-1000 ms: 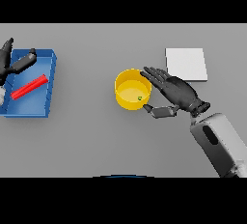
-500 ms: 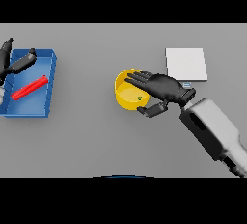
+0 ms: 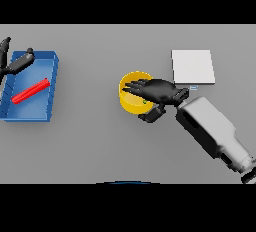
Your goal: Pick up the red beaker and tilt it to pour out 1 green nut into yellow bowl. Pick up the yellow bowl and place it on the metallic measuring scale.
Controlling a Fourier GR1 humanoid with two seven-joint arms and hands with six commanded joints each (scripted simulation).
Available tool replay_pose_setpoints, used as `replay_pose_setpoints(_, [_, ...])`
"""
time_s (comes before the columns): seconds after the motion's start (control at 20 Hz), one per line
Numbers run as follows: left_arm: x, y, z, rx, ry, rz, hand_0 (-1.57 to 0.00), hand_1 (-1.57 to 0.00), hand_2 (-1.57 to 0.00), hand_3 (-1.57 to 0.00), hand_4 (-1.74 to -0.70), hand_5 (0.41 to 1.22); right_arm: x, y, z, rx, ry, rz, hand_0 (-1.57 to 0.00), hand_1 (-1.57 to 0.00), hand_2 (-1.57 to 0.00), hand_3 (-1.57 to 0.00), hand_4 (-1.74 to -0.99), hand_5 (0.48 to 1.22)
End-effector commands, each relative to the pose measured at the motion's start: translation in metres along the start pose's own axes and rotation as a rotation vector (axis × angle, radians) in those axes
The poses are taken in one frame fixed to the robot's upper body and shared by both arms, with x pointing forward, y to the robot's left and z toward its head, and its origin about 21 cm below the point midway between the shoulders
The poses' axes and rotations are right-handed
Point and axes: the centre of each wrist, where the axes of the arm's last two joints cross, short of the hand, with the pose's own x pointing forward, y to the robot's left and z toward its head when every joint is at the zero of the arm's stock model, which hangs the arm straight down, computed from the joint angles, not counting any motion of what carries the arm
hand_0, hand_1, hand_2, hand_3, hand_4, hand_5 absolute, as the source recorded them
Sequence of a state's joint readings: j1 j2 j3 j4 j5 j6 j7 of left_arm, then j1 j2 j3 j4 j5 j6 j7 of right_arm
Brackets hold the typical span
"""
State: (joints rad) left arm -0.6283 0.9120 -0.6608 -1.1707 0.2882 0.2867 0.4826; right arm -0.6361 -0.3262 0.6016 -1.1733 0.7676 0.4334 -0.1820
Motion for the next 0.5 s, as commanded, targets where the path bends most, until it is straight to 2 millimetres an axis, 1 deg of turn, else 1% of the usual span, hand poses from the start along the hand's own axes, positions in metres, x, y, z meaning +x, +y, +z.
replay_pose_setpoints(0.0, [-0.002,-0.004,0.001,-0.008,-0.001,0.001,0.0,0.0,0.0,0.0,-0.8,0.737,-0.003,0.001,-0.001,0.017,0.011,0.003,0.0,0.0,0.0,0.0,-1.3,0.671])
replay_pose_setpoints(0.1, [0.0,-0.003,0.002,-0.006,-0.006,-0.003,0.0,0.0,0.0,0.0,-0.8,0.736,-0.003,-0.002,-0.002,0.045,0.016,0.023,0.0,0.0,0.0,0.0,-1.306,0.681])
replay_pose_setpoints(0.15, [-0.002,-0.001,-0.001,-0.001,0.001,-0.005,0.0,0.0,0.0,0.0,-0.8,0.735,-0.002,-0.002,-0.004,0.056,0.014,0.03,0.0,0.0,0.0,0.0,-1.307,0.69])
replay_pose_setpoints(0.3, [0.003,-0.001,0.0,0.002,-0.005,0.002,0.0,0.0,0.0,0.0,-0.79,0.729,0.002,0.0,-0.011,0.081,0.017,0.044,0.0,0.0,0.0,-0.01,-1.308,0.729])
replay_pose_setpoints(0.4, [0.004,0.0,0.002,-0.002,-0.011,-0.006,0.0,0.0,0.0,0.0,-0.79,0.725,0.002,-0.002,-0.014,0.093,0.044,0.055,-0.02,-0.04,-0.07,-0.09,-1.339,0.784])
replay_pose_setpoints(0.45, [0.003,-0.003,0.0,-0.003,-0.003,-0.004,0.0,0.0,0.0,0.0,-0.79,0.723,0.002,0.0,-0.014,0.103,0.044,0.064,-0.09,-0.11,-0.13,-0.16,-1.362,0.82])
